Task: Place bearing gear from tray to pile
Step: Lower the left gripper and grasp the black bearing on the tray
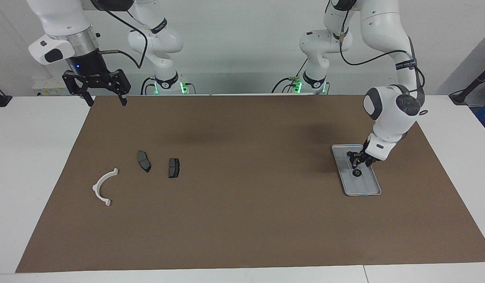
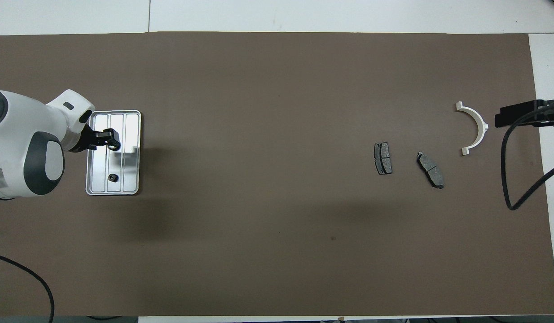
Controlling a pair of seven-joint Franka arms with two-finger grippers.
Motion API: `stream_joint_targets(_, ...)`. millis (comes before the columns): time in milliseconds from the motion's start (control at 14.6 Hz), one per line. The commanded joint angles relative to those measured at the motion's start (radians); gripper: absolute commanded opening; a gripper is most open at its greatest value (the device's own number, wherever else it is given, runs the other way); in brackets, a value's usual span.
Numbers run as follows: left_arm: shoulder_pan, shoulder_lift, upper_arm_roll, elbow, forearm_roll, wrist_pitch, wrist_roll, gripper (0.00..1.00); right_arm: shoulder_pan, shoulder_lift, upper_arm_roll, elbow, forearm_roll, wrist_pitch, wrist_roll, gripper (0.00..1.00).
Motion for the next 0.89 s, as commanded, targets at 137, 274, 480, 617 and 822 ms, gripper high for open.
stream_joint_targets(137, 0.009, 0.06, -0.002, 0.068, -0.007, 0.033, 0.016, 0.62, -0.004, -0.008, 0.002, -0.018, -0.008, 0.0, 0.002, 1.0)
stream_joint_targets(274, 0.009, 0.071, -0.001, 0.065, -0.005, 0.044, 0.018, 0.62, -0.003, -0.012, 0.003, -0.026, -0.008, 0.0, 0.002, 1.0)
stream_joint_targets(480, 0.023, 0.071, -0.001, 0.046, -0.005, 0.046, 0.018, 0.62, -0.004, -0.012, 0.003, -0.026, -0.008, 0.0, 0.007, 1.0)
stream_joint_targets(617, 0.023, 0.071, -0.001, 0.041, -0.005, 0.047, 0.018, 0.62, -0.003, -0.013, 0.003, -0.027, -0.007, -0.003, 0.007, 1.0)
stream_joint_targets(822, 0.022, 0.072, -0.002, 0.035, -0.005, 0.058, 0.015, 0.62, -0.002, -0.015, 0.003, -0.027, -0.005, -0.003, 0.0, 1.0)
